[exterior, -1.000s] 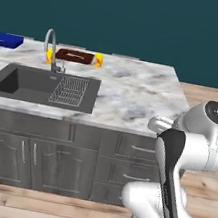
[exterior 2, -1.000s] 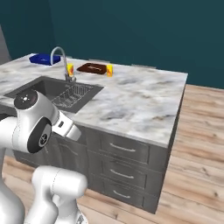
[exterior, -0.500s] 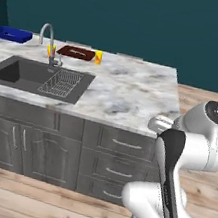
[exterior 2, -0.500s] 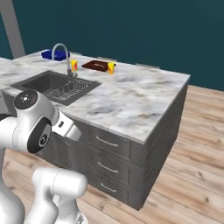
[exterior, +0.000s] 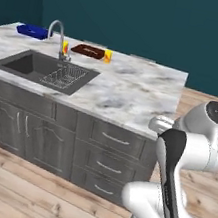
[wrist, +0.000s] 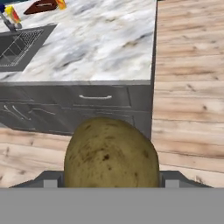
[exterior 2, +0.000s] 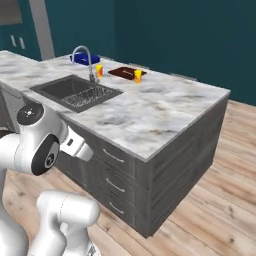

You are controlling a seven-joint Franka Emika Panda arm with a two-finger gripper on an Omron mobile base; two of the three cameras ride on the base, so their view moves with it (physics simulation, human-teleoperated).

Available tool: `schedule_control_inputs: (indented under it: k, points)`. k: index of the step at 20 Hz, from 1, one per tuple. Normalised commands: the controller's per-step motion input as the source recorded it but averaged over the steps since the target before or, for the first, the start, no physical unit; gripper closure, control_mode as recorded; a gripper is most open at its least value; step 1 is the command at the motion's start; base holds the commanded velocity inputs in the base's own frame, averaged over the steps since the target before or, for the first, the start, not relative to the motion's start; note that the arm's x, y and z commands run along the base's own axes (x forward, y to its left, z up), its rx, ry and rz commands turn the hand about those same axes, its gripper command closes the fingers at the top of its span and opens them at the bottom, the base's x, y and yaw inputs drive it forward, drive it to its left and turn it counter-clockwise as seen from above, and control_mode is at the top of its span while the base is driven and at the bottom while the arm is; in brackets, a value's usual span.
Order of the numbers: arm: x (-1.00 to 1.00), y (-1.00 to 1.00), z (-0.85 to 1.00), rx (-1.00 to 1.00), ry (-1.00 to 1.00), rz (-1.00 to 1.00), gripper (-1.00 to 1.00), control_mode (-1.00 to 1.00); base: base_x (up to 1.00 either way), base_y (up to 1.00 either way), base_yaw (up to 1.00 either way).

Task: Gather the potato and avocado from the fridge and place them on a tray on the dining counter. Then gather the fishs from the fridge and place them on the other tray.

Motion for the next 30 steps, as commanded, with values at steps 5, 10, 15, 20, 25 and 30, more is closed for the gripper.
schedule_control_inputs:
  k: [5, 10, 15, 20, 25, 30]
  points:
    - [0.0, 0.0, 0.0, 0.0, 0.0, 0.0, 1.0, 1.0, 0.11, -0.7, 0.39]
    - [0.0, 0.0, 0.0, 0.0, 0.0, 0.0, 1.0, 1.0, 0.14, -0.65, 0.4]
    - [0.0, 0.0, 0.0, 0.0, 0.0, 0.0, 1.0, 1.0, 0.05, -0.69, 0.4]
    - [0.0, 0.0, 0.0, 0.0, 0.0, 0.0, 1.0, 1.0, 0.0, -0.72, 0.39]
    - [0.0, 0.0, 0.0, 0.0, 0.0, 0.0, 1.0, 1.0, 0.0, -0.7, 0.38]
    - [0.0, 0.0, 0.0, 0.0, 0.0, 0.0, 1.0, 1.0, 0.0, -0.64, 0.37]
